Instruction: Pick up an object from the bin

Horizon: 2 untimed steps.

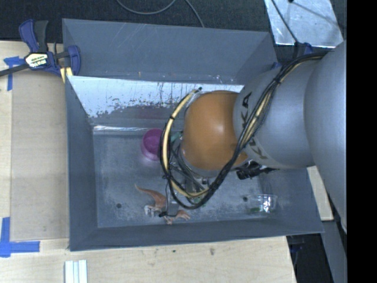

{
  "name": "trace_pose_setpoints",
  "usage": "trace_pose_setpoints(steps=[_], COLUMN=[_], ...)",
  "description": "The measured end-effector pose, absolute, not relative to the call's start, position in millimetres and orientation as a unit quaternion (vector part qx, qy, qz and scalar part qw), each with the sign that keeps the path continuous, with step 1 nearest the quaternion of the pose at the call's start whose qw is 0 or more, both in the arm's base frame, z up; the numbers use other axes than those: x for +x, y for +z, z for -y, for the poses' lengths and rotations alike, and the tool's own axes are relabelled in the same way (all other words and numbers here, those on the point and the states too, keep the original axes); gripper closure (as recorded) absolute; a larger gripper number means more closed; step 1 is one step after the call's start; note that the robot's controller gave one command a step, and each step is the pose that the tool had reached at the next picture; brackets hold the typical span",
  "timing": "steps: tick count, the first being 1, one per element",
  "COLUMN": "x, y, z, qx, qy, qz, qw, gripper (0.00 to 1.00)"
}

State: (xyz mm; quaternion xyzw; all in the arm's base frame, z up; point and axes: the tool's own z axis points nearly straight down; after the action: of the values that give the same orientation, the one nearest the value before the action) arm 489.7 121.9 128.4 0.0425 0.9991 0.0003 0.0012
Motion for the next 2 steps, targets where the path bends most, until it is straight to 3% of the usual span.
trace_pose_setpoints(steps=[1,2], x=[481.3,484.3], y=[66.9,70.8], z=[-137.4,-141.4], qx=[0.055,0.067], qy=[0.000,0.001], qz=[-0.998,-0.998], qw=[-0.001,0.004], gripper=[0.00,1.00])
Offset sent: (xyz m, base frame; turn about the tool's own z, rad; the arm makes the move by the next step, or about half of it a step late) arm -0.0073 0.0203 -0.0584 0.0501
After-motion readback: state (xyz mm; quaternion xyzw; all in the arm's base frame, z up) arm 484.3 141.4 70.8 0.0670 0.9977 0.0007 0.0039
